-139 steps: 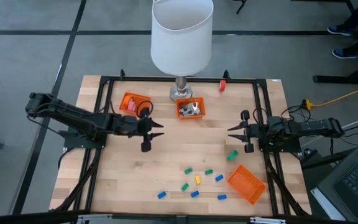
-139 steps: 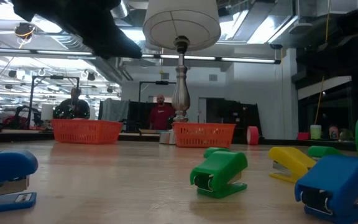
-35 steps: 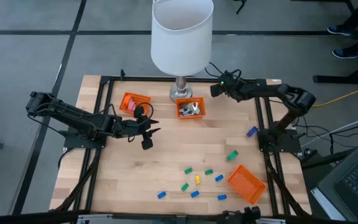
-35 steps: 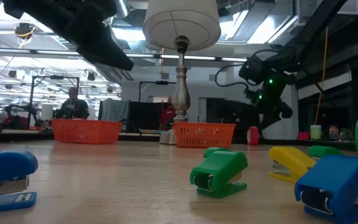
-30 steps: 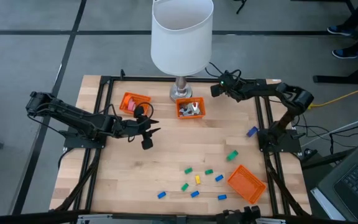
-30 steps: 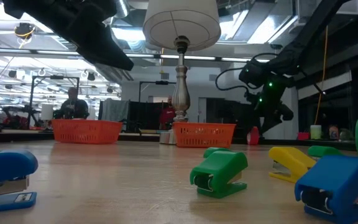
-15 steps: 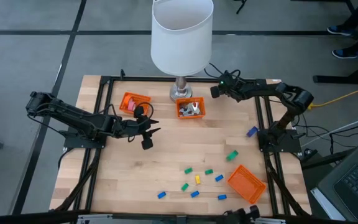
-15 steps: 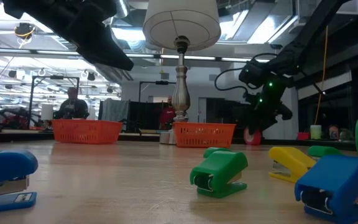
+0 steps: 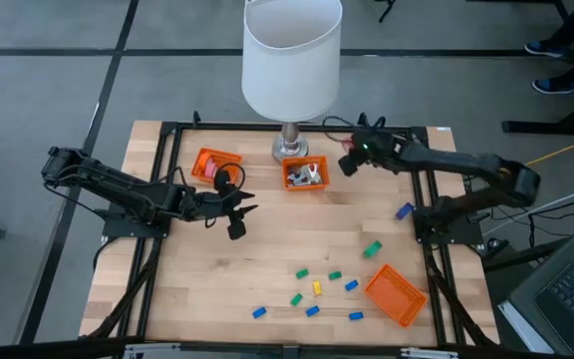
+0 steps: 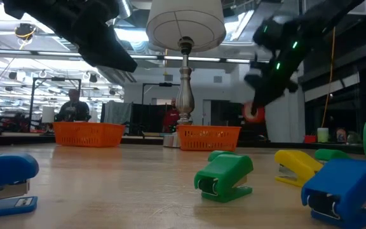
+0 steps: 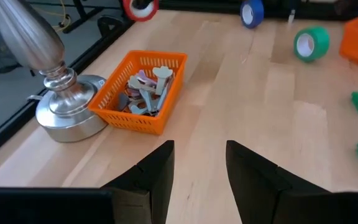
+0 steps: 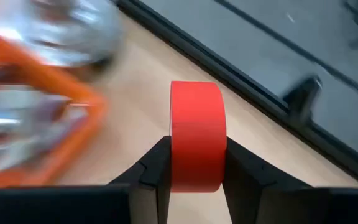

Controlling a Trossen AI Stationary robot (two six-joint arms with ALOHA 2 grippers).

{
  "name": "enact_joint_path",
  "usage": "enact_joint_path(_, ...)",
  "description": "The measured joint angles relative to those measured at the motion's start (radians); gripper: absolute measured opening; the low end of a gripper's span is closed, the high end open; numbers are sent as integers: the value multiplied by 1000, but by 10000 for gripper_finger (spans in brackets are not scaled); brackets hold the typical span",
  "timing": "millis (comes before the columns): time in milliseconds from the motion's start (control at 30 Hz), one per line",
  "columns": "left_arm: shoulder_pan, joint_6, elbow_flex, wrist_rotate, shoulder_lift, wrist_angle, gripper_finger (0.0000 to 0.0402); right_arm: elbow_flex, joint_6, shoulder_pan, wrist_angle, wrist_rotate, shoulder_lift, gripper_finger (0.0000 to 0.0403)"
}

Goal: Pick and place Stapler, Stapler remover, tape
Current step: Put the orange tape into the top left orange bin

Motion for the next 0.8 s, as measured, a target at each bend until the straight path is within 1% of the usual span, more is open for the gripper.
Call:
enact_joint_path(133, 0, -31, 0, 1, 0, 70, 141, 0, -33, 143, 3, -44, -120, 107)
enact_joint_path(267, 0, -7, 0, 1, 0, 190, 141, 0, -36, 290, 31, -67, -176, 107)
enact_joint_path(367, -1, 44, 0, 11, 0, 255, 143, 0, -40, 394, 79, -66, -175, 107)
enact_joint_path(567, -1, 47, 0, 57, 3, 284, 166, 0, -151, 560, 293, -66, -128, 107)
enact_joint_path(700, 0, 72, 0, 142, 39, 371, 193, 0, -237, 616, 420, -67, -87, 107)
enact_joint_path(800, -1, 123, 1, 203, 92, 474, 215, 1, -245, 631, 479, -67, -60, 107)
